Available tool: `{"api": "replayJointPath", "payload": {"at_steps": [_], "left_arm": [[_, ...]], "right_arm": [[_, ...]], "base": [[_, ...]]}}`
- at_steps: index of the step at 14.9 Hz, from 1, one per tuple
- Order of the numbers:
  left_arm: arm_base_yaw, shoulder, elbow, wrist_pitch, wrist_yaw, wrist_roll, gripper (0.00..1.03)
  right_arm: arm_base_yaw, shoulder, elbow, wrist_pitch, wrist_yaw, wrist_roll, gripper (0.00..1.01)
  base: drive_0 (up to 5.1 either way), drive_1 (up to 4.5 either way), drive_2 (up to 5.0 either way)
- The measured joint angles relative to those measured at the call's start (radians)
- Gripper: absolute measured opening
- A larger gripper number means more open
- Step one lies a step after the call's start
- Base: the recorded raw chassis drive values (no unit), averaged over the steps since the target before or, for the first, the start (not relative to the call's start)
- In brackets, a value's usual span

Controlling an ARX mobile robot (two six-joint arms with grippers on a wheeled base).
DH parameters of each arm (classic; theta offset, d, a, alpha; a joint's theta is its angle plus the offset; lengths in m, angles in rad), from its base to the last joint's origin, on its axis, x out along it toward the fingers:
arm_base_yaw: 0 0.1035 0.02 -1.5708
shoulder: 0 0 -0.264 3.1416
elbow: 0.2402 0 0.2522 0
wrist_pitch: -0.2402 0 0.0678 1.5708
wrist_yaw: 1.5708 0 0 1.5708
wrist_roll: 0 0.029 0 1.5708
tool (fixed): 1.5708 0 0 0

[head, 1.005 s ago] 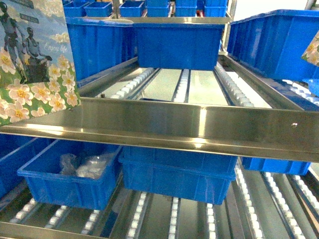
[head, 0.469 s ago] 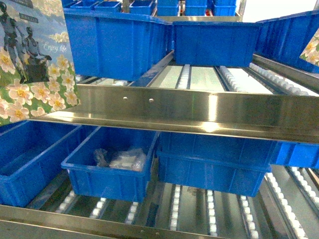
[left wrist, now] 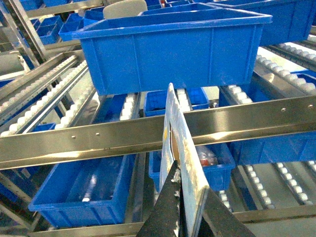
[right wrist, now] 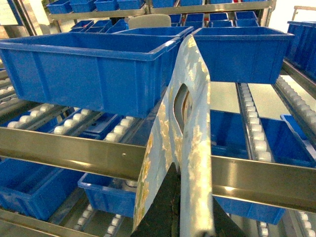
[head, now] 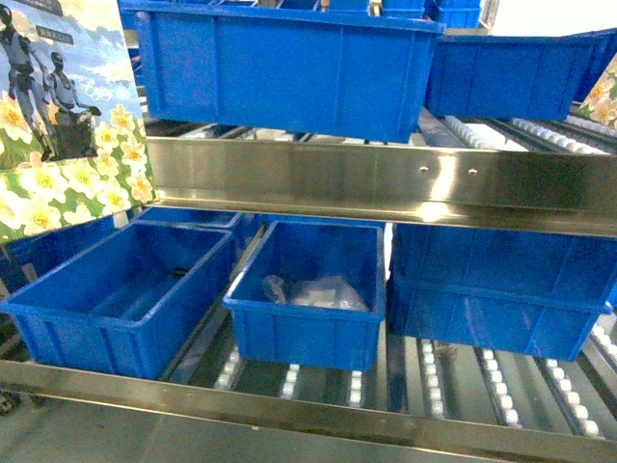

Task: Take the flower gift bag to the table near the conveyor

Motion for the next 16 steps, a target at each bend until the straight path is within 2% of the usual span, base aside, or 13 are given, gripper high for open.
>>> {"api": "replayJointPath", "payload": {"at_steps": [16], "left_arm": [[0.003,0.0,0.0,-0.001,0.0,0.0,0.02]], "right_arm": [[0.0,0.0,0.0,0.002,-0.002,0.0,0.02]], "base": [[-5.0,2.32,2.6]]}}
